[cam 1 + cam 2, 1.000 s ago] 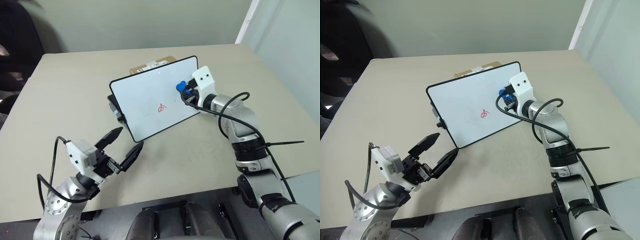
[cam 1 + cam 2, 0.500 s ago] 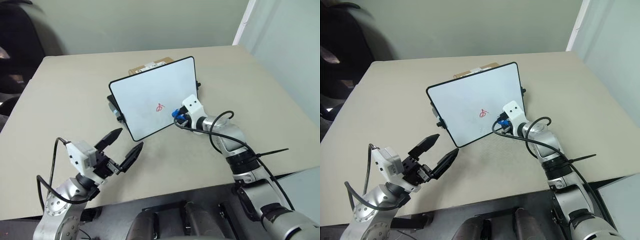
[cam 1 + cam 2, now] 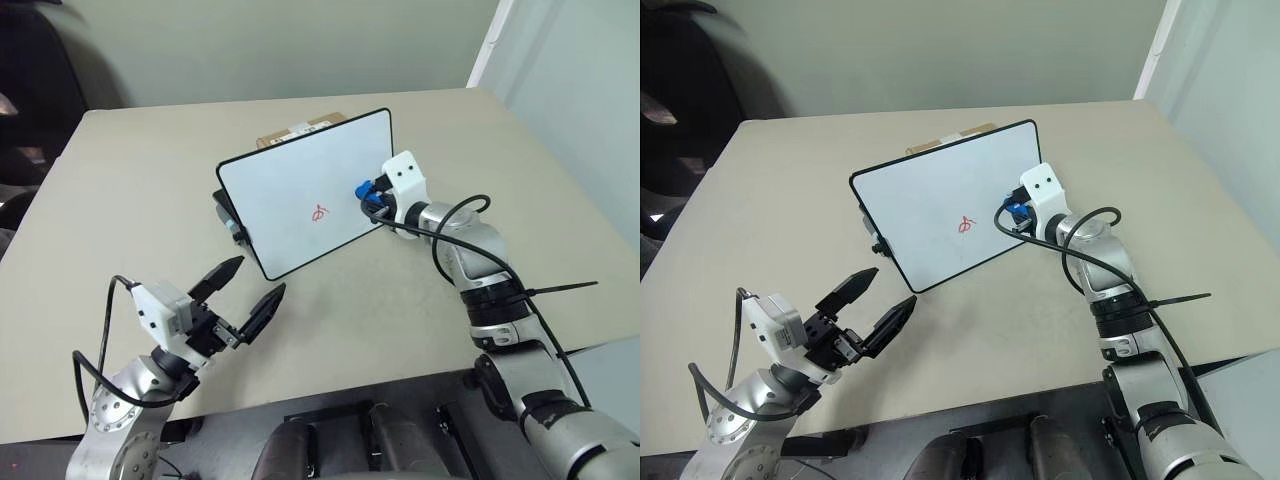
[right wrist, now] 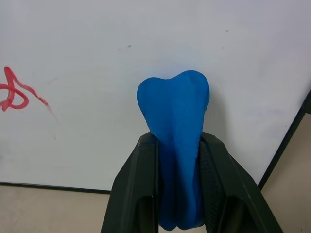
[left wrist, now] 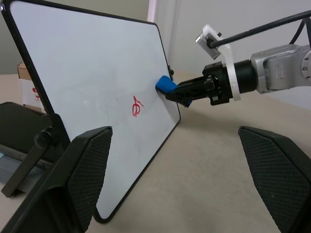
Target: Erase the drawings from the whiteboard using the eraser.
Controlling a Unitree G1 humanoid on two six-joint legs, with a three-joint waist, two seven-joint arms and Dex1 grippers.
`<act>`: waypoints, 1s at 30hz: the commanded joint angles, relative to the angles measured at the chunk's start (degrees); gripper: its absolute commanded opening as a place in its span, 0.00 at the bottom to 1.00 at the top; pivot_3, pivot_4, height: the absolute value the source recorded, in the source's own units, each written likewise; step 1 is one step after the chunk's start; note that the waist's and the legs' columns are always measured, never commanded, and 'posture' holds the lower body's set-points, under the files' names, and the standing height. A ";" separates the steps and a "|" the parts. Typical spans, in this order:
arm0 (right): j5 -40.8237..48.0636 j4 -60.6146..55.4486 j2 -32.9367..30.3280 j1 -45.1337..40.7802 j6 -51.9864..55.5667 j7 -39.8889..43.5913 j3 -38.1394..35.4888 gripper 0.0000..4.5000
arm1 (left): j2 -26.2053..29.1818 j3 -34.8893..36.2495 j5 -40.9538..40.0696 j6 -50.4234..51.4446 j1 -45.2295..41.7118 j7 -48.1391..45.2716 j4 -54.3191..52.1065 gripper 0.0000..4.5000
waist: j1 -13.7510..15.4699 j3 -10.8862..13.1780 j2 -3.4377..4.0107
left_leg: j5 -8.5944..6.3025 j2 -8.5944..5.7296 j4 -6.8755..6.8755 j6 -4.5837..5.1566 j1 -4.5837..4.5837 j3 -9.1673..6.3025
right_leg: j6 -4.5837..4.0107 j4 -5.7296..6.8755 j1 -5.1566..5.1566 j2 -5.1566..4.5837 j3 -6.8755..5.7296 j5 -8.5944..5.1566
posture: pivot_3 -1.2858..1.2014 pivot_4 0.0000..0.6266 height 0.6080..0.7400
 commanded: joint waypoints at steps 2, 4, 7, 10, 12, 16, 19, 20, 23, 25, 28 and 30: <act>0.25 -1.63 0.72 -1.04 -1.10 -0.70 -0.58 0.22 | 0.35 0.67 -0.55 -0.36 -0.04 -0.11 -2.28 1.00 | 0.01 0.00 0.00 | 0.00 0.00 -0.01 0.00 -0.05 0.00 | 0.01 0.00 -0.04 0.00 0.00 -0.01 | 0.52 0.24 1.00; -0.18 -1.25 0.69 0.31 -0.38 -0.04 0.80 0.22 | 0.35 0.68 -0.57 -0.37 0.03 -0.11 -2.37 1.00 | 0.00 0.00 0.00 | 0.00 0.00 -0.01 0.00 -0.05 0.00 | 0.01 0.00 -0.04 0.00 0.00 -0.02 | 0.52 0.24 1.00; -0.65 -1.53 0.35 3.08 1.46 1.29 3.48 0.22 | 0.31 0.73 -0.62 -0.38 0.23 -0.02 -2.65 1.00 | -0.01 0.00 -0.01 | 0.00 0.01 -0.01 0.00 0.00 0.00 | 0.01 0.00 -0.01 0.00 0.00 -0.02 | 0.52 0.24 1.00; -0.69 -2.56 0.28 5.06 3.12 2.08 5.47 0.22 | 0.26 0.73 -0.67 -0.38 0.31 0.05 -2.79 1.00 | 0.00 0.00 0.00 | 0.01 0.00 0.02 0.00 0.01 0.00 | 0.00 0.03 0.01 0.00 0.00 -0.01 | 0.52 0.24 1.00; -0.58 -3.33 0.16 6.14 4.31 2.74 6.81 0.22 | 0.22 0.68 -0.68 -0.39 0.34 0.11 -2.88 1.00 | 0.00 0.00 0.00 | 0.02 0.00 0.04 -0.02 0.01 0.00 | 0.00 0.05 0.01 0.00 0.00 0.00 | 0.52 0.24 1.00; -0.75 -2.50 -0.05 6.21 4.98 2.70 7.35 0.22 | 0.16 0.56 -0.71 -0.41 0.31 0.16 -2.99 1.00 | 0.03 -0.01 -0.01 | 0.03 0.01 0.04 -0.02 0.05 -0.01 | 0.00 0.02 0.01 0.00 -0.02 0.00 | 0.52 0.24 1.00; -0.78 -1.95 -0.22 5.31 4.41 2.31 6.64 0.22 | 0.06 0.43 -0.65 -0.47 0.25 0.20 -2.95 1.00 | 0.06 -0.01 -0.01 | 0.00 0.00 0.05 0.02 0.06 0.00 | 0.01 -0.01 0.01 0.00 -0.02 0.00 | 0.52 0.24 1.00; -0.57 -2.09 -0.18 4.53 3.71 2.04 5.82 0.22 | 0.04 0.47 -0.69 -0.53 0.21 0.12 -2.81 1.00 | 0.06 -0.01 -0.01 | 0.00 0.00 0.05 0.03 0.06 0.00 | 0.01 -0.01 0.01 0.00 -0.02 0.00 | 0.52 0.24 1.00; -0.14 -1.78 -0.24 2.27 2.15 1.21 3.62 0.22 | 0.00 0.44 -0.64 -0.61 -0.04 0.04 -2.45 1.00 | 0.06 0.00 -0.01 | -0.01 0.00 0.07 0.03 0.05 0.00 | 0.01 0.01 0.01 0.00 -0.01 0.00 | 0.52 0.24 1.00; -0.21 -1.21 -0.33 1.17 1.00 0.72 2.52 0.22 | -0.04 0.36 -0.51 -0.63 -0.17 0.07 -2.33 1.00 | 0.04 0.00 -0.01 | 0.00 0.00 0.06 0.02 0.04 0.00 | 0.00 0.03 0.01 0.00 -0.01 0.00 | 0.52 0.24 1.00; -0.07 -0.93 -0.28 -0.26 -0.05 0.31 1.05 0.22 | -0.09 0.28 -0.32 -0.66 -0.35 0.12 -2.17 1.00 | 0.04 0.00 -0.01 | 0.02 0.01 0.06 -0.01 0.05 0.00 | -0.02 0.06 0.00 0.00 -0.02 0.02 | 0.52 0.24 1.00; 0.25 -1.93 -0.07 -1.28 -0.30 0.03 0.10 0.22 | -0.08 0.36 -0.28 -0.71 -0.45 0.04 -1.95 1.00 | 0.03 0.00 -0.01 | 0.02 0.01 0.06 -0.01 0.05 0.00 | -0.02 0.07 0.00 0.00 -0.02 0.02 | 0.52 0.24 1.00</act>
